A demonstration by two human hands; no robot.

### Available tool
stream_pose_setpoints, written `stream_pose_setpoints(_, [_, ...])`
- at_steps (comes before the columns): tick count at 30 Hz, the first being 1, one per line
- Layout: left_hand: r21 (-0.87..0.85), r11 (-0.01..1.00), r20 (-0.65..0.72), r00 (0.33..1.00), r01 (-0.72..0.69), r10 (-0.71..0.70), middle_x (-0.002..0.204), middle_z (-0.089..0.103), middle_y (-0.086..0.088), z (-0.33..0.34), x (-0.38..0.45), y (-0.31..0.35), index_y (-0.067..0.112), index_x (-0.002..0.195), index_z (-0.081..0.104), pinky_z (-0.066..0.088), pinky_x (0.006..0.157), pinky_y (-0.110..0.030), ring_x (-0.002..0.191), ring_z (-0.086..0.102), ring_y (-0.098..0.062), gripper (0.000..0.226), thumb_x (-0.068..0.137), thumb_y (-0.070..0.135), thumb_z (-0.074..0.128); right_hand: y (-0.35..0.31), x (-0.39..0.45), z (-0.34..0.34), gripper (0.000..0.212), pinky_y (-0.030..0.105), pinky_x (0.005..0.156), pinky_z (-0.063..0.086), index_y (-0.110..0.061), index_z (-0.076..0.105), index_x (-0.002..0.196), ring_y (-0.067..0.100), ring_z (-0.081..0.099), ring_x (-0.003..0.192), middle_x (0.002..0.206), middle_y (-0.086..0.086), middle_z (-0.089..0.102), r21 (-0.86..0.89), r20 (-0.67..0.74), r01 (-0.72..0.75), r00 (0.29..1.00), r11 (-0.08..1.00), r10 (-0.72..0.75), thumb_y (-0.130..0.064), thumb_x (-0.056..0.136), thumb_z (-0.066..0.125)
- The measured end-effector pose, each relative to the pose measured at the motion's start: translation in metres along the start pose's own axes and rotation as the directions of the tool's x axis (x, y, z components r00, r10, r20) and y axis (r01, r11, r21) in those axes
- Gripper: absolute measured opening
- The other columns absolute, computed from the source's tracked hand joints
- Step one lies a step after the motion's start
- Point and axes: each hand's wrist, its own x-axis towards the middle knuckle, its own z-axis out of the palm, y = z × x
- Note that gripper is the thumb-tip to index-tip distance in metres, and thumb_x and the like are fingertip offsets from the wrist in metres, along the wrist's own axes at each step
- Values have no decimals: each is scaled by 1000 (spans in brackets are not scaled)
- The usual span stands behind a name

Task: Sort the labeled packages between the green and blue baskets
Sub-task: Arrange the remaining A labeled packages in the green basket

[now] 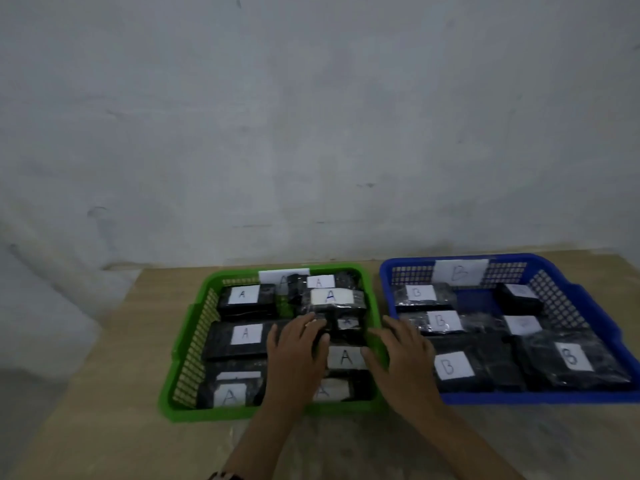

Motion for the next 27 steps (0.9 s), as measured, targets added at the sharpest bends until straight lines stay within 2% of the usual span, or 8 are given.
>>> stream_pose_setpoints(2, [41,999,-87,996,15,-11,114,67,-9,-16,-3,-25,11,107,66,35,101,-54,110,61,-26,23,84,16,63,-19,8,14,38,36,112,3,-28,45,127,14,8,141,148,-5,28,-2,29,41,999,999,-40,-43,92,40])
stream_pose_setpoints(9, [81,985,-100,984,155,-147,123,61,-7,-52,-5,-94,14,114,62,30,105,-52,120,52,-24,28,87,18,58,-60,35,46,40,38,114,1,-28,40,130,13,0,143,152,-7,20,-84,81,113,991,990,-106,-44,94,35])
stream_pose_setpoints(14, [135,974,13,982,184,-188,132,52,5,-51,-7,-122,24,125,51,15,113,-49,130,40,-14,35,91,29,48,-63,55,54,38,43,114,5,-25,38,131,18,3,143,152,-2,21,-99,-22,12,1000,995,-14,-30,94,41])
stream_pose_setpoints(17, [194,964,112,972,181,-205,138,43,11,-42,-8,-132,30,131,41,9,114,-43,135,29,-7,38,94,38,37,-52,67,54,48,51,115,5,-25,25,138,24,0,143,156,1,10,-168,15,-73,997,983,77,-27,93,42])
stream_pose_setpoints(20, [189,965,140,968,181,-209,139,43,11,-39,-7,-136,31,132,40,9,115,-42,135,28,-6,38,94,39,36,-39,82,50,57,56,113,3,-28,12,142,28,-7,143,157,1,1,-253,103,-105,985,962,135,-28,93,41])
stream_pose_setpoints(22, [187,964,153,964,188,-218,139,42,12,-39,-6,-137,32,132,38,7,115,-42,134,30,-6,39,94,40,36,-35,88,45,59,55,113,3,-29,12,143,29,-5,142,157,1,6,-260,149,-110,977,959,153,-25,93,44])
stream_pose_setpoints(25, [178,964,202,952,196,-231,140,42,12,-39,-6,-139,33,134,35,6,116,-43,132,35,-8,40,94,41,35,-34,89,38,52,48,109,11,-26,28,137,27,16,136,146,5,31,-268,117,-56,989,962,90,-20,90,49])
stream_pose_setpoints(27, [162,968,212,952,190,-222,140,44,11,-37,-5,-138,32,134,36,6,116,-44,131,37,-9,41,94,41,35,-39,83,36,47,42,106,12,-27,36,131,22,26,130,137,3,39,-242,86,-1,996,970,23,-20,88,53])
